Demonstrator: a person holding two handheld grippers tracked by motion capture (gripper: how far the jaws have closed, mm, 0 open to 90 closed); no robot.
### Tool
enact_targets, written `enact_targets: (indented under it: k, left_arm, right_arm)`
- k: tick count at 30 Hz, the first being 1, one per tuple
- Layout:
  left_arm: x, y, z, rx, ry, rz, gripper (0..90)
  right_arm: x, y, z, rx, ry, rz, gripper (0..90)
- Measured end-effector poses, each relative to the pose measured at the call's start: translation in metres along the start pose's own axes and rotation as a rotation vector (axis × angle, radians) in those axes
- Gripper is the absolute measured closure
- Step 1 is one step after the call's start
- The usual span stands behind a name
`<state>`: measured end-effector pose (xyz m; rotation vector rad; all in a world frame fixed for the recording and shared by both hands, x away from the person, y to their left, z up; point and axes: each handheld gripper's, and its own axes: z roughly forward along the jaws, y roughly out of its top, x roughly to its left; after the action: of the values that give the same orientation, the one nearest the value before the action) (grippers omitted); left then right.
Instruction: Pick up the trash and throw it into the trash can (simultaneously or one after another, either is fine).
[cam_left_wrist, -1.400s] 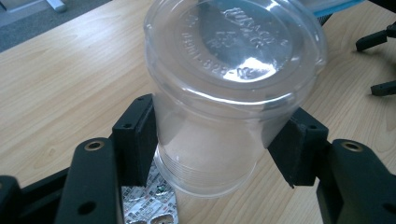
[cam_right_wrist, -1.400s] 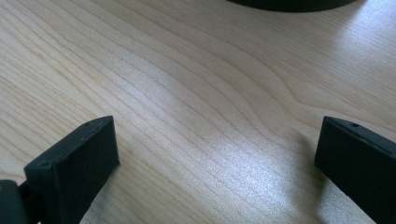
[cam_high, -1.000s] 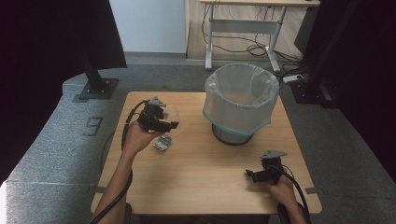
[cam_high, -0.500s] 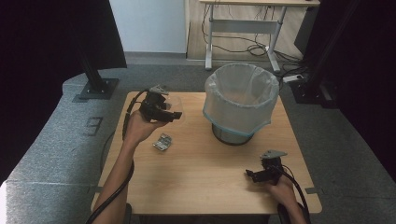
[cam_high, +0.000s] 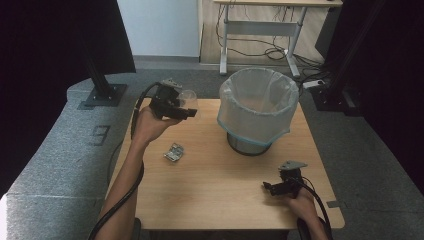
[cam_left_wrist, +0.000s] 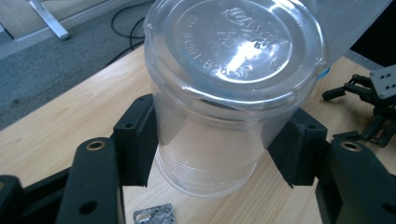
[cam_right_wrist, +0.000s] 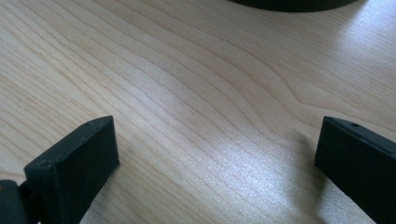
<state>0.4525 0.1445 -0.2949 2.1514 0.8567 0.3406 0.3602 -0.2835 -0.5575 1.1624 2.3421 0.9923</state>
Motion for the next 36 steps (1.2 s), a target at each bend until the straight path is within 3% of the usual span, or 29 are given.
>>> enact_targets:
  k: [16, 36]
  left_arm:
    - [-0.01, 0.044, -0.014, -0.017, -0.009, 0.03, 38.7]
    - [-0.026, 0.086, 0.002, -0.032, -0.038, 0.062, 38.7]
  right_arm:
    - [0.0, 0.0, 0.0, 0.0, 0.002, -0.001, 0.0]
    - [0.0, 0.0, 0.0, -0.001, 0.005, -0.003, 0.0]
